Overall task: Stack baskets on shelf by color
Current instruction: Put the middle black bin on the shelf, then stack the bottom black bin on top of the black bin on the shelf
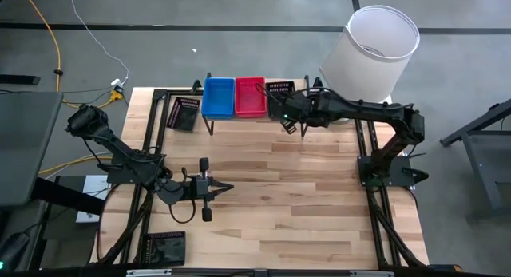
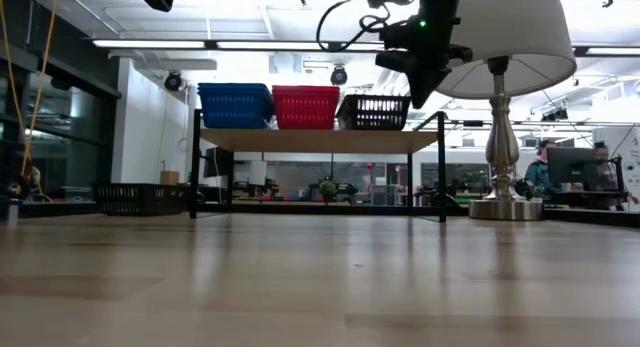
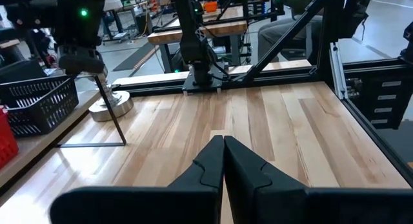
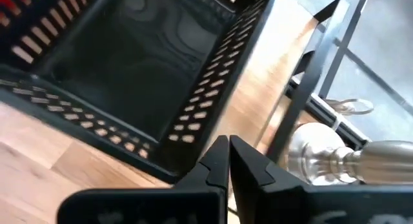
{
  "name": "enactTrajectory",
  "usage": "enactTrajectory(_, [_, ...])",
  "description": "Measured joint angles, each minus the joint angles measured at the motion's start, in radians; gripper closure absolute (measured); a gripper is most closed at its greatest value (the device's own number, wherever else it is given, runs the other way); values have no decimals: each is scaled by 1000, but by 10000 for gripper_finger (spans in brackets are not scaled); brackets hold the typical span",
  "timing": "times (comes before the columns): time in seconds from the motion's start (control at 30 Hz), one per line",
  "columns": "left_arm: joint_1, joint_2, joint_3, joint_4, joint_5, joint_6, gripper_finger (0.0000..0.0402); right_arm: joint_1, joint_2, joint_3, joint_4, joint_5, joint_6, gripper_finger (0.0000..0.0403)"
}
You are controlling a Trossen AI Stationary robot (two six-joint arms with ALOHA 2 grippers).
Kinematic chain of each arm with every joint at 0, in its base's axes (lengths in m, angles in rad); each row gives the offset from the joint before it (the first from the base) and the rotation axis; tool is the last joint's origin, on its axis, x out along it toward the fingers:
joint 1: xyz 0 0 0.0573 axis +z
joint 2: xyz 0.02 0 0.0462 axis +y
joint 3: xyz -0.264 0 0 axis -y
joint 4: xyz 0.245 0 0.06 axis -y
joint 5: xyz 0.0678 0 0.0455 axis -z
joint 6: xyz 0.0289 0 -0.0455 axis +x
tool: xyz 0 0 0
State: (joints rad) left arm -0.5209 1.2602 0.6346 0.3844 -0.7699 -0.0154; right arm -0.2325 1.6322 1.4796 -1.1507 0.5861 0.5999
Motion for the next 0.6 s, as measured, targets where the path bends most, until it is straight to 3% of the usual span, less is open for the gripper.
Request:
enactTrajectory(0.3, [-36, -4, 1, -48, -20, 61, 401, 36, -174, -44, -72, 42, -51, 403])
enactTrajectory(0.47, [-51, -5, 41, -148, -9, 113, 401, 112, -402, -252, 31, 35, -46, 403])
enactTrajectory(0.6, [-16, -37, 110, -402, 149, -8, 401, 200, -613, -474, 190, 1, -10, 403])
